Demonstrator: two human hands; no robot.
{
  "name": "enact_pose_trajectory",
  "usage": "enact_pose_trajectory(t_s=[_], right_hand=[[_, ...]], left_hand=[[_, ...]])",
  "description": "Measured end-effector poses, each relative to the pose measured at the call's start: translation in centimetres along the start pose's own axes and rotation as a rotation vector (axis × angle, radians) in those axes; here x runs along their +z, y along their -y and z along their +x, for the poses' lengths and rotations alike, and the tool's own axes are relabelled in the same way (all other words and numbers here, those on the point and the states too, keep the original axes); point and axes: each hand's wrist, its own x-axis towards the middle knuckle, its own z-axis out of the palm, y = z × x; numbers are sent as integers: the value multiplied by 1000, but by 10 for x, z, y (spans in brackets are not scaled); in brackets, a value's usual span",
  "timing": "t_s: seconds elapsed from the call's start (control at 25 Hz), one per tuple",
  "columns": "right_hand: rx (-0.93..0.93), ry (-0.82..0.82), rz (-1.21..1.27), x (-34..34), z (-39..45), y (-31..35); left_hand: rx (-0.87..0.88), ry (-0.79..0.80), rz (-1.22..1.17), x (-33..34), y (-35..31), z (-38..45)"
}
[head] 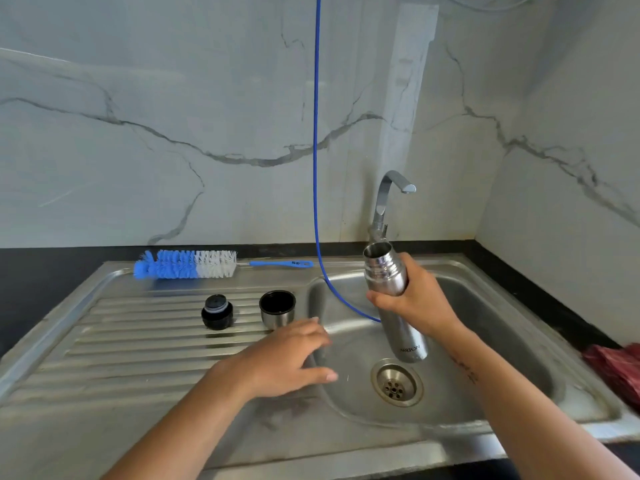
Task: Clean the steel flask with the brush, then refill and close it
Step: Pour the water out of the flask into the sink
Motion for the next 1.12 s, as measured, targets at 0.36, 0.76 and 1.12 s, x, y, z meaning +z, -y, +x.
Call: enact_pose_trajectory(t_s=[0.36,0.76,1.12], right_hand=[[-37,216,-481,30,-1,-46],[-70,228,-736,51,6,-60],[-100,203,-818,57,5,-60]], left_hand=[[57,192,12,19,15,-10],[123,163,30,22,21,-5],[142,154,42,22,25,-2]])
